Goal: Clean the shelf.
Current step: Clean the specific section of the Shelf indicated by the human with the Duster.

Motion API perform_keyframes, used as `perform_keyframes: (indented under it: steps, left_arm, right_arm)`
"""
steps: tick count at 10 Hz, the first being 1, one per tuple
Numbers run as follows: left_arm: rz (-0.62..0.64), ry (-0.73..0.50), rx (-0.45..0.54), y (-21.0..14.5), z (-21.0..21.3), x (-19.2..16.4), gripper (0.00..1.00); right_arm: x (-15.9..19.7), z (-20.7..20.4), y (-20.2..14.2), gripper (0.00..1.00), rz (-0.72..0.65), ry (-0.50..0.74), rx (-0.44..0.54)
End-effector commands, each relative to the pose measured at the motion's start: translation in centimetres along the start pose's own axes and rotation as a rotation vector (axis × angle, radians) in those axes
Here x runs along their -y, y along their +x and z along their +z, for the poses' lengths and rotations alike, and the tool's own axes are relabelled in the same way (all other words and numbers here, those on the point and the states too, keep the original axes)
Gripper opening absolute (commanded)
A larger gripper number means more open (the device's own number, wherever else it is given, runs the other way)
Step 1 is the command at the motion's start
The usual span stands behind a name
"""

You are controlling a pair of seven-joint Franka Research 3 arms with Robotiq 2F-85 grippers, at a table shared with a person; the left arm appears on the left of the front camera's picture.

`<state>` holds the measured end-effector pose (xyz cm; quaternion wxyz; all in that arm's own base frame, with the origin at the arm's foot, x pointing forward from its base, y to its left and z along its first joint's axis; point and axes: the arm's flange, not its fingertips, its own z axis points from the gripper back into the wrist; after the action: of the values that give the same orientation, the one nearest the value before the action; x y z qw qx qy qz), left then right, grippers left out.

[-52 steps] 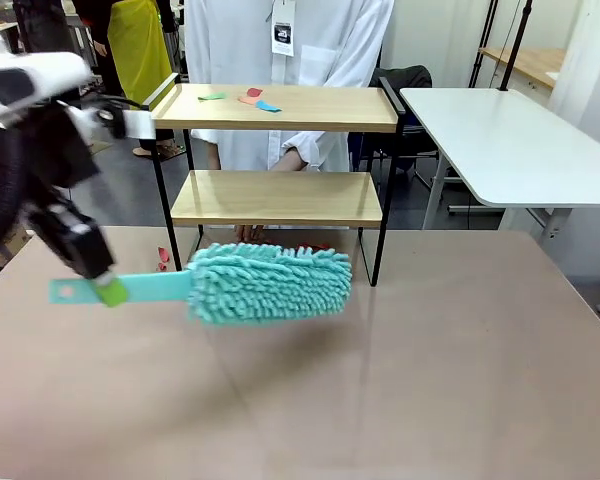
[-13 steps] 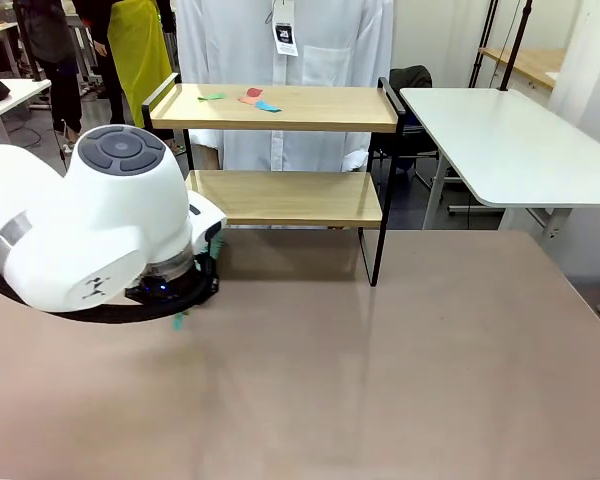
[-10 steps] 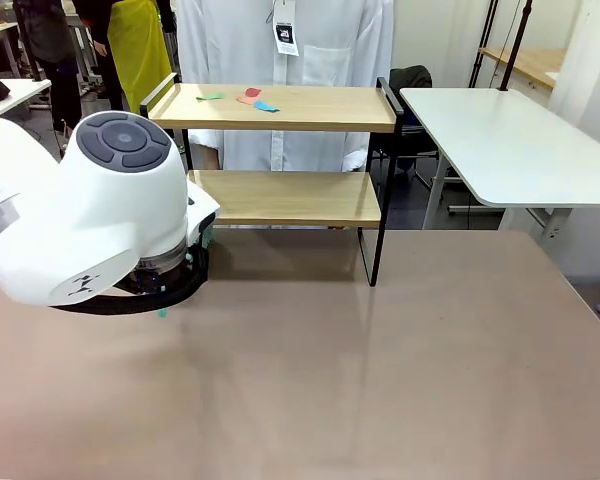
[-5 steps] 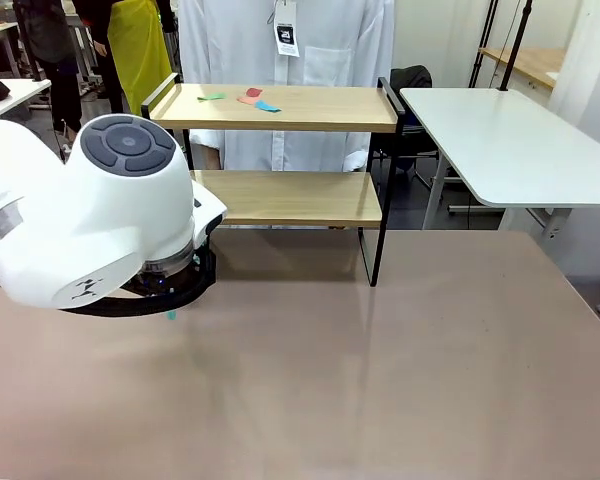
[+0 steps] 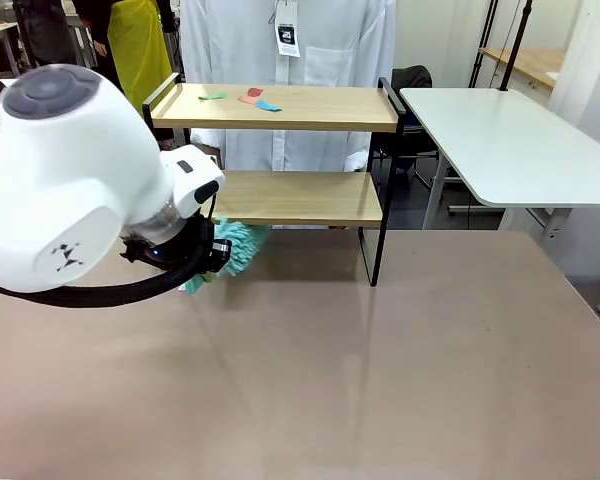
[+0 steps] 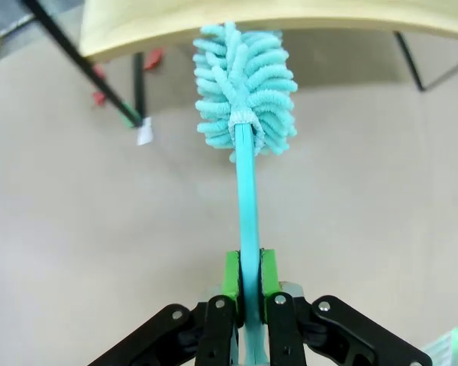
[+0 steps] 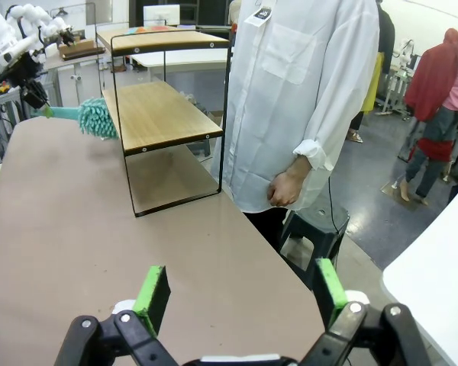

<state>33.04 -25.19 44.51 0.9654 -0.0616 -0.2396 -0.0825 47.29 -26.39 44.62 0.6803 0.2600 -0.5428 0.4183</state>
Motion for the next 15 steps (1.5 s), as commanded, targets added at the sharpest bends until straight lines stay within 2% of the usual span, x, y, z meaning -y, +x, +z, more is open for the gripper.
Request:
perform_keyframes:
  steps: [1, 3, 5, 6, 9, 10, 13, 15]
  left_arm:
    - [-0.161, -0.141, -0.075, -3.1, 1.8, -4.7, 0.13]
    - [-0.281, -0.224, -0.103, -3.0, 3.5, -6.8, 0.13]
    - [-0.47, -0.23, -0.199, -2.8, 5.5, -9.2, 0.13]
    - [-0.524, -0.254, -0.225, -2.6, 7.1, -10.5, 0.13]
    - [-0.713, -0.163, -0.378, -1.5, 13.0, -14.2, 0.13]
    - [-0.743, -0.127, -0.423, -0.9, 14.7, -15.2, 0.13]
    - [-0.897, -0.128, -0.532, 1.8, 17.7, -16.2, 0.13]
    - [-0.957, -0.171, -0.542, 3.1, 17.8, -15.3, 0.13]
  right_arm:
    - [0.0, 0.0, 0.3, 1.0, 0.006, -0.004, -0.001]
    - [0.0, 0.0, 0.3, 1.0, 0.006, -0.004, -0.001]
    - [0.0, 0.0, 0.3, 1.0, 0.006, -0.004, -0.001]
    - [0.0, 0.0, 0.3, 1.0, 0.006, -0.004, -0.001]
    - [0.0, 0.0, 0.3, 1.0, 0.006, -0.004, -0.001]
    - [0.0, 0.0, 0.3, 1.0, 0.006, -0.004, -0.001]
    - [0.0, 0.0, 0.3, 1.0, 0.006, -0.004, -0.001]
    - [0.0, 0.0, 0.3, 1.0, 0.006, -0.004, -0.001]
